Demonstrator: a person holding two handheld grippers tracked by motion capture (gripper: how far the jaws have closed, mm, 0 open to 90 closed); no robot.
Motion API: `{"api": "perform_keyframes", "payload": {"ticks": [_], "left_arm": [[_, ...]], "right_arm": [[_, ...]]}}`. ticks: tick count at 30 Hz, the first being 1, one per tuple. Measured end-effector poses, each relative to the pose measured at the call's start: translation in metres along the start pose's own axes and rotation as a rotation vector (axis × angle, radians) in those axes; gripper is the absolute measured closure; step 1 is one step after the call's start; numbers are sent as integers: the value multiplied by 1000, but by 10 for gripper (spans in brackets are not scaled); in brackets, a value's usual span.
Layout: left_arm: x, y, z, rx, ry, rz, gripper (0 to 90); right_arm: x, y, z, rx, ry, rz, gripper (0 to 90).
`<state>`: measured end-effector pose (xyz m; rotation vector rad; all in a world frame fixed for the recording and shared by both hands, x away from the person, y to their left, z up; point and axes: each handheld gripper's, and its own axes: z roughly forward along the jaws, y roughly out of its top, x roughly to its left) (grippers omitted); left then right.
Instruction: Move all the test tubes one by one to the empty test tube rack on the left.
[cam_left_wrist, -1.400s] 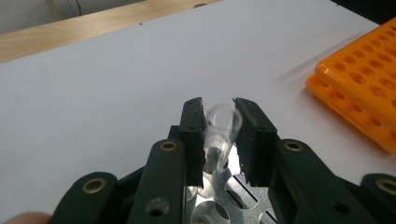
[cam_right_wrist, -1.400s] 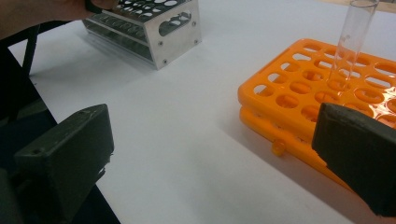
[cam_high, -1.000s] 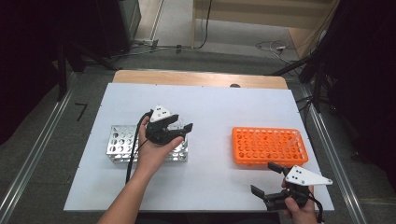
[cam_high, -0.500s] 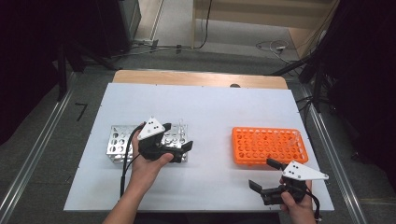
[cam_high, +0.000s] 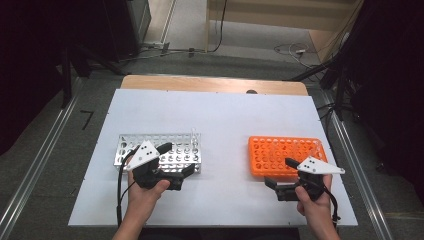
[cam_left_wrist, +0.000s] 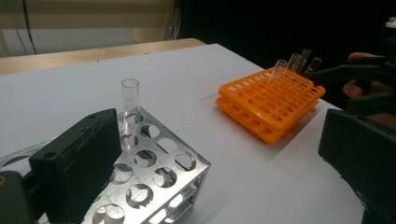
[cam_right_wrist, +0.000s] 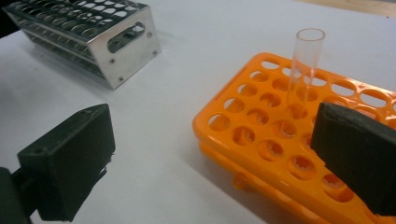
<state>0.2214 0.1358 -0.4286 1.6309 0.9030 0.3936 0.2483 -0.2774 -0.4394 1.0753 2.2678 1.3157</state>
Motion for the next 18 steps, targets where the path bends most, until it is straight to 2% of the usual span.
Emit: {"api": "perform_keyframes", "payload": {"ticks": [5, 9, 11, 14, 18], "left_arm": [[-3, -4, -2, 0, -2, -3, 0], [-4, -6, -2, 0, -5, -7, 0], [-4, -6, -2, -1, -7, -9, 0], [-4, -7, -1, 0, -8, -11, 0], [-3, -7, -1, 6, -8, -13, 0]], "right_arm": [[-7, 9, 9, 8, 7, 23, 0], [-12, 14, 17, 10, -6, 34, 0], [-15, 16, 20, 8, -18, 40, 38], [-18, 16, 27, 32, -35, 53, 41], [-22, 16, 36, 37, -67, 83, 149]]}}
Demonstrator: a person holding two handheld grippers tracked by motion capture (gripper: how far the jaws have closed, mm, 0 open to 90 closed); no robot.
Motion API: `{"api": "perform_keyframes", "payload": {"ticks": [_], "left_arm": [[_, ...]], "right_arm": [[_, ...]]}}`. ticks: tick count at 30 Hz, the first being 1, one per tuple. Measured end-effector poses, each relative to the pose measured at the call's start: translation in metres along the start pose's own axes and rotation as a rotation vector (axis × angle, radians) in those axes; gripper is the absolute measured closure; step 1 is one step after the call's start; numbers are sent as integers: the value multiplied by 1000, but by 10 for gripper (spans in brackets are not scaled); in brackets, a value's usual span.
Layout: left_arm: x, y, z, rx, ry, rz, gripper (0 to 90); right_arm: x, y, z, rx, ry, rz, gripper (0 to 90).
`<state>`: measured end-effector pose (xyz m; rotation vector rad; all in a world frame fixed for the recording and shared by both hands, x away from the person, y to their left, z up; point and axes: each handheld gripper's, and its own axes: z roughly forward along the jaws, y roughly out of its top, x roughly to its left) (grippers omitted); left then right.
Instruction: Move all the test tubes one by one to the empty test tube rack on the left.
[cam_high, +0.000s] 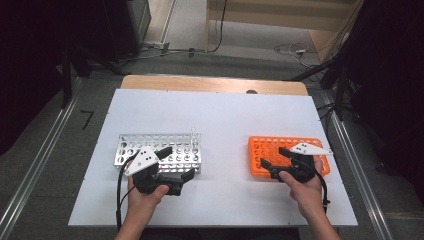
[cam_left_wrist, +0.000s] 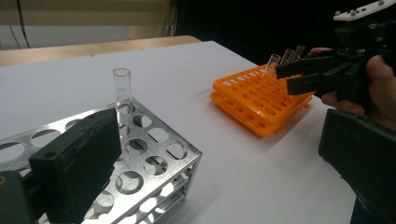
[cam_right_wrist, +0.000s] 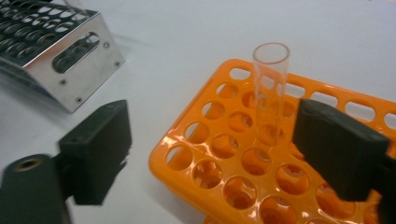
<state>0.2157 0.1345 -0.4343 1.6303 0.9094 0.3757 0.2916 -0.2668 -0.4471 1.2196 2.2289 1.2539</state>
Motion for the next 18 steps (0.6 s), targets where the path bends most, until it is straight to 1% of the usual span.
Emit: {"api": "perform_keyframes", "payload": {"ticks": [4, 5, 7, 8, 9, 10, 11, 12, 14, 16, 17, 18], "left_arm": [[0, -1, 1, -3, -1, -5, 0], [0, -1, 1, 0, -3, -7, 0], [0, -1, 2, -1, -4, -9, 0], [0, -1, 2, -2, -6, -11, 0], [0, -2, 2, 0, -6, -10, 0], [1, -2, 2, 3, -4, -11, 0], [1, -2, 2, 4, -4, -13, 0], [1, -3, 2, 6, -5, -11, 0], [1, -4, 2, 6, -8, -15, 0], [1, -4, 2, 9, -7, -13, 0], [1, -5, 2, 9, -7, -12, 0], [1, -5, 3, 8, -7, -12, 0]], "right_arm": [[-3, 2, 10, 8, -66, 17, 331], [-5, 2, 13, 13, -88, 28, 358], [-8, 2, 18, 17, -106, 47, 424], [-9, 1, 20, 20, -118, 41, 472], [-9, 1, 23, 26, -138, 27, 509], [-10, 1, 24, 30, -146, 11, 537], [-10, 1, 25, 31, -150, 10, 567], [-11, 0, 26, 27, -140, 15, 588], [-13, -2, 26, 16, -135, 24, 615], [-15, -6, 27, 8, -141, 19, 647], [-15, -8, 27, 2, -137, 14, 665], [-15, -9, 27, 0, -140, 3, 668]]}}
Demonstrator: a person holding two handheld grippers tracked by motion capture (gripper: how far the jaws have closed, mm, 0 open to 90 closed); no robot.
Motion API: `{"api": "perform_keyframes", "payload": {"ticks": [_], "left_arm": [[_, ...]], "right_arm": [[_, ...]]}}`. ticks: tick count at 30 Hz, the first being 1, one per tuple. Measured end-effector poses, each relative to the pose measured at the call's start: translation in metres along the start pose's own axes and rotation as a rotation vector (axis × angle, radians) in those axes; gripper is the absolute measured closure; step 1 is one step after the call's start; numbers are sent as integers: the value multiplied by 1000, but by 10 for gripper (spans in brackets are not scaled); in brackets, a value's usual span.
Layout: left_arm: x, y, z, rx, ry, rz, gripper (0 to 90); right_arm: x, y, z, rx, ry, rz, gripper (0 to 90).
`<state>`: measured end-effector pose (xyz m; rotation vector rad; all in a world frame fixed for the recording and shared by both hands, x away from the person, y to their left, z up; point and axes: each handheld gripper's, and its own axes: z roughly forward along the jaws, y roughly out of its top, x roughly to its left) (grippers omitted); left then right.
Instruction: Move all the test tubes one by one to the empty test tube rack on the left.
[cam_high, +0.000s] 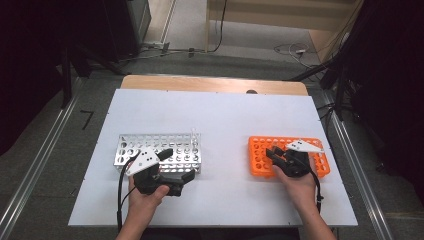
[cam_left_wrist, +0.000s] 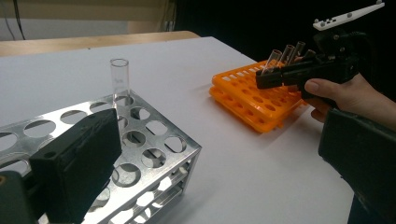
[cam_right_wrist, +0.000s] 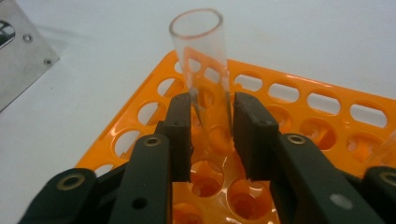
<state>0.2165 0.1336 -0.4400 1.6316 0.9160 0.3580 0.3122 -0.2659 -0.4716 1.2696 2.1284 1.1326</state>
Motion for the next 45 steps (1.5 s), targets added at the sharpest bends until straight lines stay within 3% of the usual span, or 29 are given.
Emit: {"api": "perform_keyframes", "payload": {"ticks": [2, 6, 11, 17, 25, 33, 45], "left_arm": [[0, -1, 0, 8, -2, -6, 0], [-1, -5, 3, 13, -4, -15, 0], [-3, -5, 5, 22, -15, -5, 0], [-5, -4, 4, 21, -15, -1, 0], [-7, -1, 2, 14, -25, -2, 0], [-11, 1, 4, 19, -23, 2, 20], [-25, 6, 11, 29, 5, 6, 167]], "right_arm": [[1, -1, 0, -4, -13, -31, 699], [0, -2, 1, -25, -41, -47, 737], [-1, -1, -1, -47, -28, -31, 740], [2, 9, -17, -117, -24, -34, 740], [21, 19, -30, -132, 55, -75, 740], [52, 21, -32, -115, 190, -117, 740], [100, 16, -27, -82, 334, -204, 740]]}}
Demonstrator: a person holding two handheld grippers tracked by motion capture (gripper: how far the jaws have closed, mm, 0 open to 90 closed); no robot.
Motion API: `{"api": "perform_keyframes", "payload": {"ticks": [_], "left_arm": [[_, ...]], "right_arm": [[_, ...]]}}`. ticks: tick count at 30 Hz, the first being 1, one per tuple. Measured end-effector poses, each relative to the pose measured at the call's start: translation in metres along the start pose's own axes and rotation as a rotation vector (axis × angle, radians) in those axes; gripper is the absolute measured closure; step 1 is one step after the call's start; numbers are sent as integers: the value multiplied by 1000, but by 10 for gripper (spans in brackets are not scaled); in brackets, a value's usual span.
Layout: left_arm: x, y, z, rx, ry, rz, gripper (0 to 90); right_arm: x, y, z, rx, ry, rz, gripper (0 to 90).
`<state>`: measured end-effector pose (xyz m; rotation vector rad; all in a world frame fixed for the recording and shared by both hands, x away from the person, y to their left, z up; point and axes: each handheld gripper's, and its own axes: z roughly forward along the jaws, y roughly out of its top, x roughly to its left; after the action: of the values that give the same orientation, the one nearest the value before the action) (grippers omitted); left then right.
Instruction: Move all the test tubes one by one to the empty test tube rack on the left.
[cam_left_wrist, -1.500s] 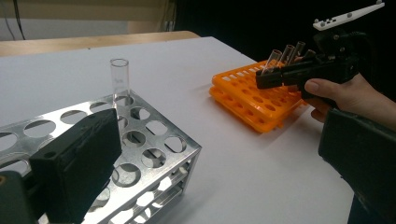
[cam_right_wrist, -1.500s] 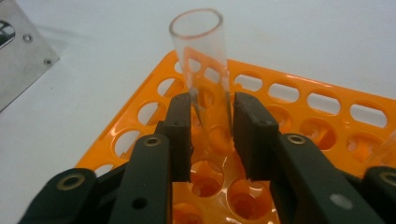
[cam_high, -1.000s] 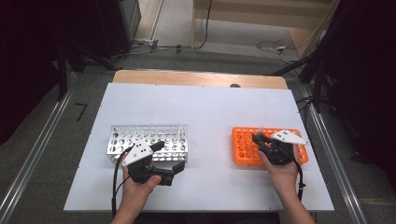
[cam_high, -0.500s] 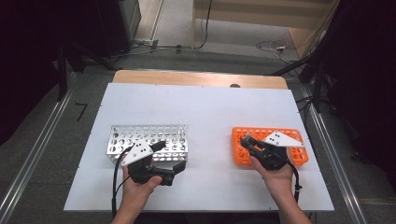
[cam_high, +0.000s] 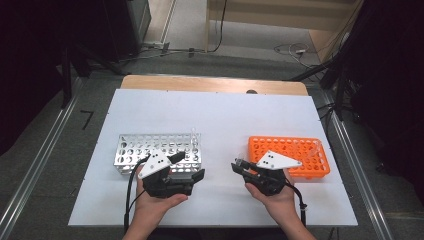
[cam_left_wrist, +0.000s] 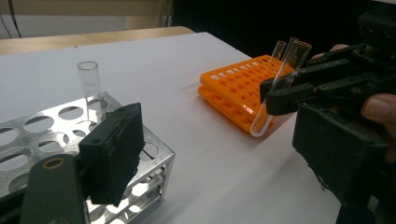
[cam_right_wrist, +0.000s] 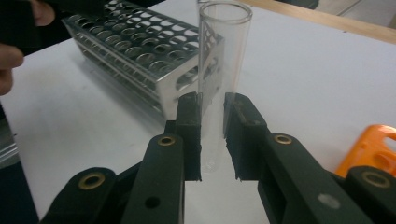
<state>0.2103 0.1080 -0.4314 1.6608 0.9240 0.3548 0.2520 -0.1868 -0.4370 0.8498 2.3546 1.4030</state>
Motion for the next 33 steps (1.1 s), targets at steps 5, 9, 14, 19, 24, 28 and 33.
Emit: {"api": "perform_keyframes", "payload": {"ticks": [5, 9, 14, 19, 24, 28, 33], "left_arm": [[-6, 1, 1, -10, -16, 14, 244], [-11, 2, 2, -19, -42, 22, 297], [-19, 1, 6, -6, -81, 39, 354], [-25, 1, 8, -9, -115, 54, 425], [-30, 1, 11, -3, -145, 72, 507], [-33, 0, 13, 5, -152, 87, 577], [-35, 0, 14, 12, -144, 100, 652]], "right_arm": [[14, 1, 7, 12, 36, -25, 740], [24, 2, 12, 18, 63, -43, 740], [34, 3, 15, 28, 84, -56, 740], [44, 3, 19, 36, 109, -71, 740], [51, 4, 22, 42, 127, -88, 740], [56, 4, 22, 47, 138, -96, 740], [59, 5, 23, 46, 146, -99, 740]]}}
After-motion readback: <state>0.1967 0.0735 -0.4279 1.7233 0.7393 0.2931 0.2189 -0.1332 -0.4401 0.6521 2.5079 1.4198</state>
